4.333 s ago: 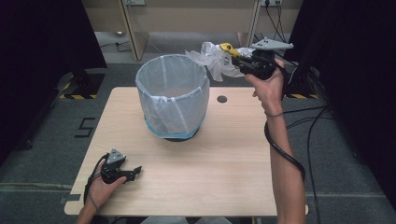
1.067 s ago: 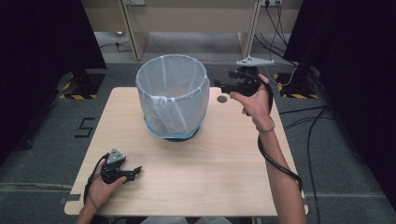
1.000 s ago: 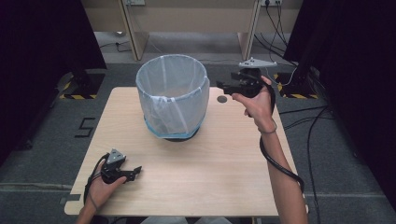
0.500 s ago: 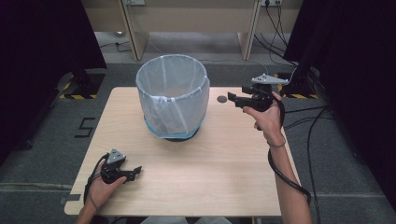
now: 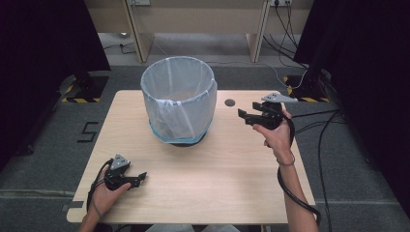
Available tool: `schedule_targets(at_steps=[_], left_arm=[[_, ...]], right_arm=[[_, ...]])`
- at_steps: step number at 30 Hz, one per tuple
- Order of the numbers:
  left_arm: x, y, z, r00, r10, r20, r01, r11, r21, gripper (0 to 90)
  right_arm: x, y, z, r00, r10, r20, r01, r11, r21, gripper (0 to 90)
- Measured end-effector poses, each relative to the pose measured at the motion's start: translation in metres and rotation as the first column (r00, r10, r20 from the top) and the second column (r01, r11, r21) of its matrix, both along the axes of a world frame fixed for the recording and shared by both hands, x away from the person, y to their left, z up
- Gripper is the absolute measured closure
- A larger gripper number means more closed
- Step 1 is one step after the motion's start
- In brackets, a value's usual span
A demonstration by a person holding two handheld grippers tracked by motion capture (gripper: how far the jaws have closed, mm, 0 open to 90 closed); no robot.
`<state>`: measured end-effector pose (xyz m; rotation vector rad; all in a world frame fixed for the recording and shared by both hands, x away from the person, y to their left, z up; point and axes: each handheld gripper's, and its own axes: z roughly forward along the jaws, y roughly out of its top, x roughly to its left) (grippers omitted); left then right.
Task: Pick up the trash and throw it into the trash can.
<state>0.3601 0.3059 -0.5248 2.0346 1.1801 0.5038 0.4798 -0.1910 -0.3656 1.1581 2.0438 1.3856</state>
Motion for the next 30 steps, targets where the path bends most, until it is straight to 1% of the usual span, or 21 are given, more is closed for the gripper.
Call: schedule_targets(at_steps=[2,5,8,10,14,16,21,23,30], left_arm=[[0.0,0.0,0.0,1.0,0.0,0.0,0.0,1.0,0.0,15.1],[0.0,0.0,0.0,1.0,0.0,0.0,0.0,1.0,0.0,15.1],[0.0,0.0,0.0,1.0,0.0,0.0,0.0,1.0,0.0,15.1],[0.0,0.0,0.0,1.0,0.0,0.0,0.0,1.0,0.0,15.1],[0.0,0.0,0.0,1.0,0.0,0.0,0.0,1.0,0.0,15.1],[0.0,0.0,0.0,1.0,0.0,0.0,0.0,1.0,0.0,15.1],[0.0,0.0,0.0,1.0,0.0,0.0,0.0,1.0,0.0,15.1],[0.0,0.0,0.0,1.0,0.0,0.0,0.0,1.0,0.0,15.1],[0.0,0.0,0.0,1.0,0.0,0.0,0.0,1.0,0.0,15.1]], right_arm=[[-0.001,-0.001,-0.003,1.0,-0.001,-0.003,0.001,1.0,0.001,28.4],[-0.004,-0.004,-0.016,0.9999,-0.003,-0.017,0.003,1.0,-0.01,27.7],[-0.006,-0.005,-0.02,0.9997,-0.009,-0.021,0.009,1.0,-0.014,27.4],[-0.008,-0.007,-0.027,0.9995,-0.02,-0.025,0.02,1.0,-0.019,26.9],[-0.012,-0.008,-0.035,0.9991,-0.024,-0.034,0.024,1.0,-0.02,26.7],[-0.013,-0.009,-0.039,0.9992,-0.028,-0.03,0.027,0.999,-0.029,26.6],[-0.017,-0.01,-0.046,0.9989,-0.034,-0.033,0.033,0.999,-0.021,26.6],[-0.021,-0.01,-0.054,0.9986,-0.035,-0.04,0.034,0.999,-0.019,26.6],[-0.026,-0.008,-0.071,0.9974,-0.034,-0.063,0.032,0.999,-0.031,26.6]])
